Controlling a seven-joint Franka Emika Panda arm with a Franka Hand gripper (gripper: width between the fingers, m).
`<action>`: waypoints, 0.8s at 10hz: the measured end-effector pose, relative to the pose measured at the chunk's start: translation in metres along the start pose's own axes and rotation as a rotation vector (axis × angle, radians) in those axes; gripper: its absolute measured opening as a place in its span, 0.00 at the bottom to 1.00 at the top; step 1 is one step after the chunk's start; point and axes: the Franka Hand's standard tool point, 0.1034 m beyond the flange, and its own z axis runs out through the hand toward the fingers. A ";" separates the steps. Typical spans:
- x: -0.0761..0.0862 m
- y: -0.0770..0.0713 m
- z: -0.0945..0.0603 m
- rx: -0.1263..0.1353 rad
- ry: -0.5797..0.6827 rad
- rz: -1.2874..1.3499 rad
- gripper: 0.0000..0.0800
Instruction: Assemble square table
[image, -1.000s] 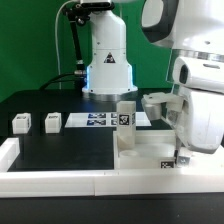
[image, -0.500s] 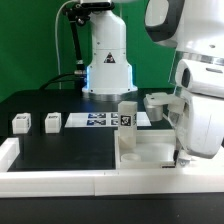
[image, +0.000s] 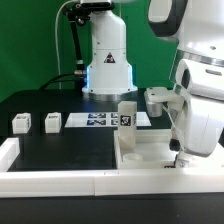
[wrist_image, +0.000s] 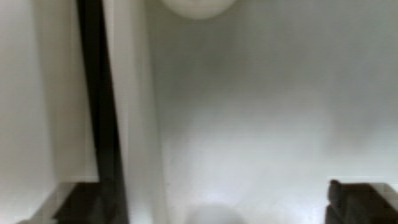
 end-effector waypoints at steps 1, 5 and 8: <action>0.000 -0.001 0.000 0.002 -0.001 0.000 0.80; -0.006 -0.001 -0.008 -0.019 0.005 0.018 0.81; -0.017 -0.013 -0.039 -0.049 0.030 0.235 0.81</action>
Offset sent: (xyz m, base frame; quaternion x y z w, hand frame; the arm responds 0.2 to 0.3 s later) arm 0.0000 0.0000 0.0000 0.0000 0.0000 0.0000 1.0000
